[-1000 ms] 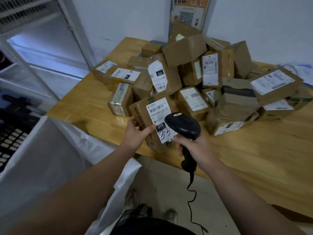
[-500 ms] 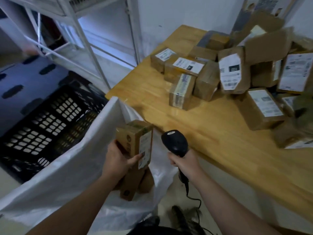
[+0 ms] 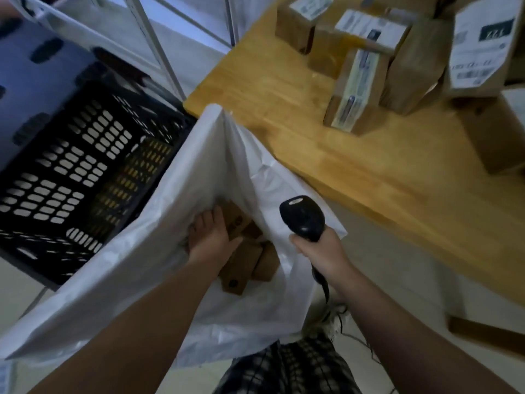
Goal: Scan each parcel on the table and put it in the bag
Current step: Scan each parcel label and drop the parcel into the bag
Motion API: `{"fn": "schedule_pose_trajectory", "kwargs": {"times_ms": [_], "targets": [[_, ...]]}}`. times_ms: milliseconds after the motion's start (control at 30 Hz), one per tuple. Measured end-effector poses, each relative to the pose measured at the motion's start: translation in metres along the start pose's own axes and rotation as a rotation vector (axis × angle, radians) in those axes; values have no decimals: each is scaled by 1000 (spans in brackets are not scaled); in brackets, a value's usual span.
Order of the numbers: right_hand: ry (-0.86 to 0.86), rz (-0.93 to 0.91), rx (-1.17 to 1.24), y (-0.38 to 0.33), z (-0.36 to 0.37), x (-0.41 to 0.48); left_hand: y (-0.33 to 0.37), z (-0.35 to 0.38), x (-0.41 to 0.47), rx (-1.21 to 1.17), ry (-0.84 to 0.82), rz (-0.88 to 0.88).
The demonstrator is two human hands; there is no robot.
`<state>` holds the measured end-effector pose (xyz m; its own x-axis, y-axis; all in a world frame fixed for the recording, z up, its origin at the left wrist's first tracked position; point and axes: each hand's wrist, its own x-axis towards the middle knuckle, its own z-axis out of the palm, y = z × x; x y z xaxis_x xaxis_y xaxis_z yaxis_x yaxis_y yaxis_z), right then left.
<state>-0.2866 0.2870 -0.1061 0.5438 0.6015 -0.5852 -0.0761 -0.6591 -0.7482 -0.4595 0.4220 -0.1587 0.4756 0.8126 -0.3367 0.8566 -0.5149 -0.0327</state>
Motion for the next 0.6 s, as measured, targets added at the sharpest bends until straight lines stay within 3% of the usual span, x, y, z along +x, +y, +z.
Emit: {"fn": "schedule_pose_trajectory", "kwargs": {"times_ms": [200, 433, 600], "targets": [[79, 0, 52, -13, -24, -7, 38, -29, -1, -265, 75, 154], [198, -16, 81, -33, -97, -32, 107, -96, 2, -330, 315, 446], [272, -52, 117, -46, -164, -31, 169, -144, 18, -342, 341, 488]]}}
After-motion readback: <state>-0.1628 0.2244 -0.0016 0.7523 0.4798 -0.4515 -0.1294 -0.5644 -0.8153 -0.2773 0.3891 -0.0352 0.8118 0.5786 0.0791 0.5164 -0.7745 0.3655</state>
